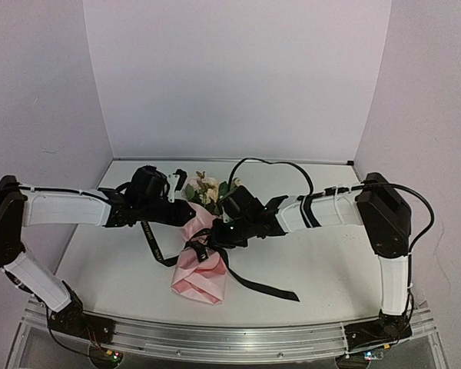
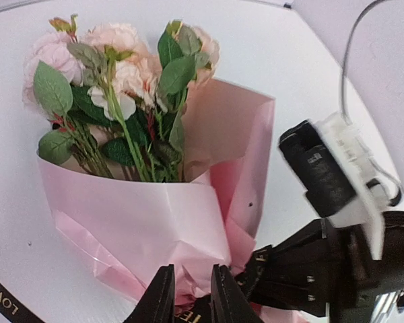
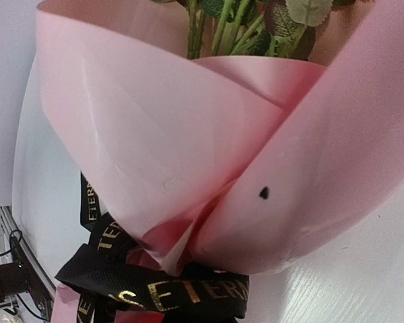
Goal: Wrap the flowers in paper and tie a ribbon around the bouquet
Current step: Cross the half-tied ribbon over the folded bouquet.
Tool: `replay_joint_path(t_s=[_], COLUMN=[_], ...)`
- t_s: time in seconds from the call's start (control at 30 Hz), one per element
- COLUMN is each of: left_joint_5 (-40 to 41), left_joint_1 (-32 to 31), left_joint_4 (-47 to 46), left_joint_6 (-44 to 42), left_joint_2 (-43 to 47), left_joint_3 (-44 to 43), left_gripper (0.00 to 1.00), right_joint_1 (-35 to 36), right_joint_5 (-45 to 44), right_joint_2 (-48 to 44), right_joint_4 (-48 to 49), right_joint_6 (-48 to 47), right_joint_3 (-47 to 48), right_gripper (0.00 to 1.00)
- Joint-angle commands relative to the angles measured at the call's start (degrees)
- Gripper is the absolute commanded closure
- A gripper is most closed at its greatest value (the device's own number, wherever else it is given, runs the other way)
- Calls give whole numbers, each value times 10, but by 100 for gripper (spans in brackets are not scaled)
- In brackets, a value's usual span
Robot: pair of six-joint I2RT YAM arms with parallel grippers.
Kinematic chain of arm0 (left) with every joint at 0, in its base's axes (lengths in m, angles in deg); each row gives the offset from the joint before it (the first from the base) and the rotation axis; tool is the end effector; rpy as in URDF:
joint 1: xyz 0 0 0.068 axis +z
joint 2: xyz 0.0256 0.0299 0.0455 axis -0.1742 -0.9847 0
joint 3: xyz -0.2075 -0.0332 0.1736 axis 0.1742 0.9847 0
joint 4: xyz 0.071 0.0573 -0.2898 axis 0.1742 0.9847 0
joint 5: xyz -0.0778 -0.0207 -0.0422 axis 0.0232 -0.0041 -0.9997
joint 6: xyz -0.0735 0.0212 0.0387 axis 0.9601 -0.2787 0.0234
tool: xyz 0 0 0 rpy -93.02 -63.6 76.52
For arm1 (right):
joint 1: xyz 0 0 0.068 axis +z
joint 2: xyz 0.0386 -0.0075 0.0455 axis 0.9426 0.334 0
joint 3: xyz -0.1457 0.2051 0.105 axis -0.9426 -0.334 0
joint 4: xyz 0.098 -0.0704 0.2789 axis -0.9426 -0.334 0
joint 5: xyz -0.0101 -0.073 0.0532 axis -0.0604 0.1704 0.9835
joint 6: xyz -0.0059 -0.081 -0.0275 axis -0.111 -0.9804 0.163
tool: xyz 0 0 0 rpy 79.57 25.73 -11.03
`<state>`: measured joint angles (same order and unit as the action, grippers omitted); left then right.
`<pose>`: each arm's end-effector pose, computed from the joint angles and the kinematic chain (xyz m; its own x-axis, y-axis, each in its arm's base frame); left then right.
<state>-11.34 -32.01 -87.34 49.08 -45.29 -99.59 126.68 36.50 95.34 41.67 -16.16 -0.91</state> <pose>0.2873 -0.2685 0.1664 -0.6893 0.1070 -0.7165 0.4938 0.7930 -0.3567 0.2773 0.4399 0.1126 -0.8927 -0.1252 -0.4328 -0.3845 0.7124 0.5871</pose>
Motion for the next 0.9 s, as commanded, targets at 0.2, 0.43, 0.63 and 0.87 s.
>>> replay_joint_path(t_s=[0.2, 0.43, 0.63, 0.87], left_joint_5=[-59, -96, -119, -110], left_joint_1=[1, 1, 1, 1], left_joint_4=[51, 35, 1, -30], left_joint_6=[-5, -7, -3, 10], left_joint_2=[-53, -28, -16, -15], left_joint_3=[-47, -16, 10, 27], left_gripper=[92, 95, 100, 100], right_joint_1=[10, 10, 10, 10], right_joint_5=[-8, -11, -15, -32], right_joint_2=[-23, -15, 4, 19], right_joint_4=[15, -2, -36, -84], right_joint_6=[-37, -36, -33, -34], right_joint_3=[18, 44, 78, 108], right_gripper=[100, 100, 100, 100])
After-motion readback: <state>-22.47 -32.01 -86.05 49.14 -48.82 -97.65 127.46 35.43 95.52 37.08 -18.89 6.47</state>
